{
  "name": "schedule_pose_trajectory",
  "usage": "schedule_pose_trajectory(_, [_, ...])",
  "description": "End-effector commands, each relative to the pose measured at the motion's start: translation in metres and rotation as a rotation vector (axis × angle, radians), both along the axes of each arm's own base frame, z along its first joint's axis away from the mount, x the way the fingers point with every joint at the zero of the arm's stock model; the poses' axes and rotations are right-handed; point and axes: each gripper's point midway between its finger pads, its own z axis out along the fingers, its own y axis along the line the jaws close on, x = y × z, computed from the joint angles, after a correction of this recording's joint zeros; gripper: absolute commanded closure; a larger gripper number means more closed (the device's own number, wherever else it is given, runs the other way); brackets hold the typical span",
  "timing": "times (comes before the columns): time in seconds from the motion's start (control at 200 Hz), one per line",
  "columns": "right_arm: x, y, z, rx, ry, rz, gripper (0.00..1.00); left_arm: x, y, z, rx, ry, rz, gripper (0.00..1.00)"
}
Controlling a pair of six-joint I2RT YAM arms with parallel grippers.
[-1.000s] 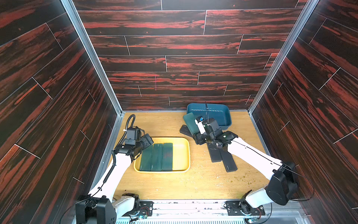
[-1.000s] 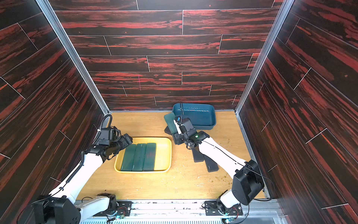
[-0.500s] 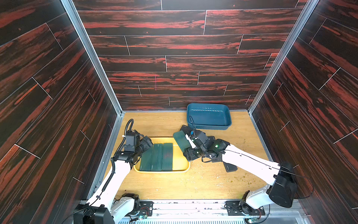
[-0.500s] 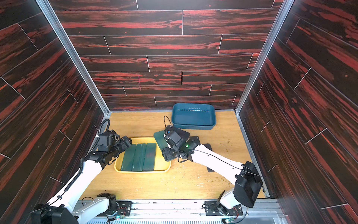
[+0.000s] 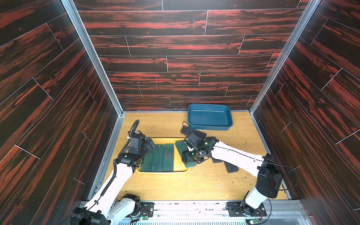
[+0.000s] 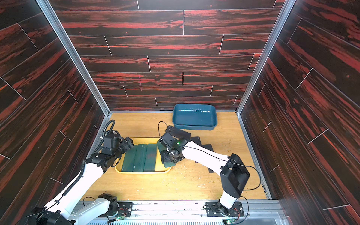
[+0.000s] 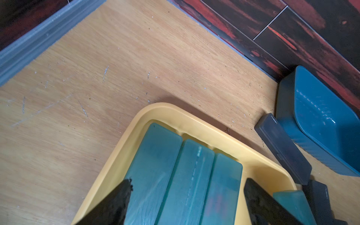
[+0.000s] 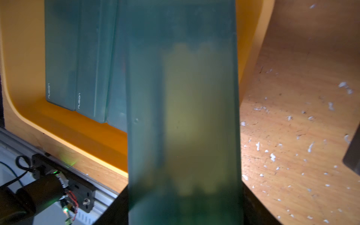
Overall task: Place the pencil cases by color into the storage box
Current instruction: Place the pencil case at the storage box.
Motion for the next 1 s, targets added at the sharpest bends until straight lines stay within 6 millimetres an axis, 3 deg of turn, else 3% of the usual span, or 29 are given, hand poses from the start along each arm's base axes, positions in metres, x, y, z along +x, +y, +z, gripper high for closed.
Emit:
schedule_pose_trajectory(0.0, [-0.004,0.006,-0.009,-0.037,0.074,-0.032,0.58,0.004,0.004,0.013,0.04,-0.036,0.017,0.09])
schedule_pose_trajectory(0.501, [0.019,0.016,-0.032,-0.146,0.08,-0.154,0.61,0.003,0.0,0.019,0.109,-0.058,-0.005,0.09])
schedule_pose_trajectory(0.731, [0.026,0.016,-0.045,-0.18,0.074,-0.208,0.56,0.003,-0.002,0.02,0.106,-0.063,-0.014,0.09])
schedule_pose_trajectory(0.992, [0.031,0.019,-0.072,-0.242,0.04,-0.231,0.53,-0.001,-0.001,0.024,0.122,-0.06,-0.016,0.09])
